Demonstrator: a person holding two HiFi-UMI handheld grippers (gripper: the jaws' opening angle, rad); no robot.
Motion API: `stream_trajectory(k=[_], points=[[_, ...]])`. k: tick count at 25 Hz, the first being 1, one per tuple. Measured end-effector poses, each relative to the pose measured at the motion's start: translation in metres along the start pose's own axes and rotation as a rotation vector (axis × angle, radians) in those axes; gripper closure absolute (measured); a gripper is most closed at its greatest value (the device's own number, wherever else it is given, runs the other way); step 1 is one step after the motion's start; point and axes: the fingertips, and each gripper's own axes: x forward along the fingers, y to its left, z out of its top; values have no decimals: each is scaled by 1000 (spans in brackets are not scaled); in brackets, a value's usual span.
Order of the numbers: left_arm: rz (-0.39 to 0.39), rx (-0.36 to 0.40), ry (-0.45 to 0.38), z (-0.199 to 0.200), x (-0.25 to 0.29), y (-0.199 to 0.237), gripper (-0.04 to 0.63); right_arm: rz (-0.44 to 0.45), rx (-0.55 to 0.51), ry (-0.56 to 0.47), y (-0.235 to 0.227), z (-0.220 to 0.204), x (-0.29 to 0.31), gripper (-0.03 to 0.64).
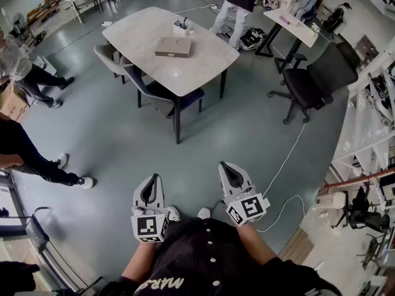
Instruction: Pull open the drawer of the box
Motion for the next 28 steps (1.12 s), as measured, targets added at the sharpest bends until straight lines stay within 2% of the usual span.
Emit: stream_trajectory(k=[15,28], points=[[-15,-9,2,0,0,15,578,-6,-8,-7,12,1,13,621],[-62,2,-5,-2,-8,61,578,-88,9,-4,37,-8,33,621]])
